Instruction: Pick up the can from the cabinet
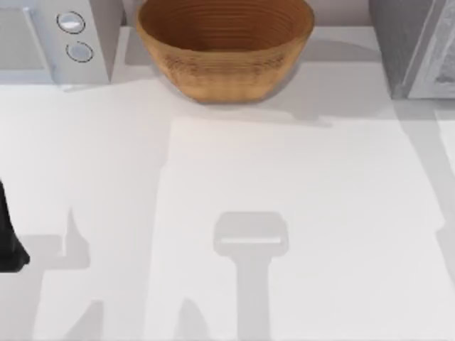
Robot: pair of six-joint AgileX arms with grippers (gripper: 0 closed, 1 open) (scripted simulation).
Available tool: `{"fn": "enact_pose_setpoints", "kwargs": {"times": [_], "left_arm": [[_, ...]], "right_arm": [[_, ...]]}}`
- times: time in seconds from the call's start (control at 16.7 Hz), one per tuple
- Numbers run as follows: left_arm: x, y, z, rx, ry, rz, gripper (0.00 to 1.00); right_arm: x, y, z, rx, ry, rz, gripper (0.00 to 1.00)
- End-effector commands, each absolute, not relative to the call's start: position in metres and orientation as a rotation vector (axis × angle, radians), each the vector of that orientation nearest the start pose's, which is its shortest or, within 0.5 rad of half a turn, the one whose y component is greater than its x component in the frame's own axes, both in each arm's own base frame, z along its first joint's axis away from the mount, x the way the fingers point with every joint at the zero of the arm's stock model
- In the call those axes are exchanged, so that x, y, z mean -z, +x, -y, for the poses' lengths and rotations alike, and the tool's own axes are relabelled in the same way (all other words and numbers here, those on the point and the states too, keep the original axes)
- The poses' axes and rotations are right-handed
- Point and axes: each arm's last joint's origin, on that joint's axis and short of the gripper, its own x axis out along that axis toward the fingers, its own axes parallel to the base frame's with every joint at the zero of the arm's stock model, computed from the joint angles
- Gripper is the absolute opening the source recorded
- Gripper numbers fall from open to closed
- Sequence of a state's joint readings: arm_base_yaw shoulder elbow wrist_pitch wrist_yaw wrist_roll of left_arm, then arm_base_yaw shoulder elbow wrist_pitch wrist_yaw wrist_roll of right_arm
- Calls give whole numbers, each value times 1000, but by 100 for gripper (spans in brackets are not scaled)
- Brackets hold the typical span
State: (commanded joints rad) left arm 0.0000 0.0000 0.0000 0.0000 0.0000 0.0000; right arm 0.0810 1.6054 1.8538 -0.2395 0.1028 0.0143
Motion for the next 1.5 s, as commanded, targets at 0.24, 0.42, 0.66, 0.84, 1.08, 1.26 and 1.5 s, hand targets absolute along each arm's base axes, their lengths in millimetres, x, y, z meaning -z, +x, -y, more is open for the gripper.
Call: {"fn": "enact_pose_setpoints", "kwargs": {"times": [0.24,0.42,0.66,0.84,1.08,1.26,1.5], "left_arm": [[-160,106,1,0,0,0,100],[-160,106,1,0,0,0,100],[-160,106,1,0,0,0,100],[-160,106,1,0,0,0,100],[-160,106,1,0,0,0,100],[-160,106,1,0,0,0,100],[-160,106,1,0,0,0,100]], "right_arm": [[-499,327,-34,16,-1,11,0],[-522,272,-36,16,0,17,0],[-541,196,-35,8,-1,13,0],[-543,175,-34,5,-1,10,0],[-544,176,-33,8,1,12,0],[-533,176,-32,12,-4,-9,0],[-497,168,-26,18,-12,-51,0]]}}
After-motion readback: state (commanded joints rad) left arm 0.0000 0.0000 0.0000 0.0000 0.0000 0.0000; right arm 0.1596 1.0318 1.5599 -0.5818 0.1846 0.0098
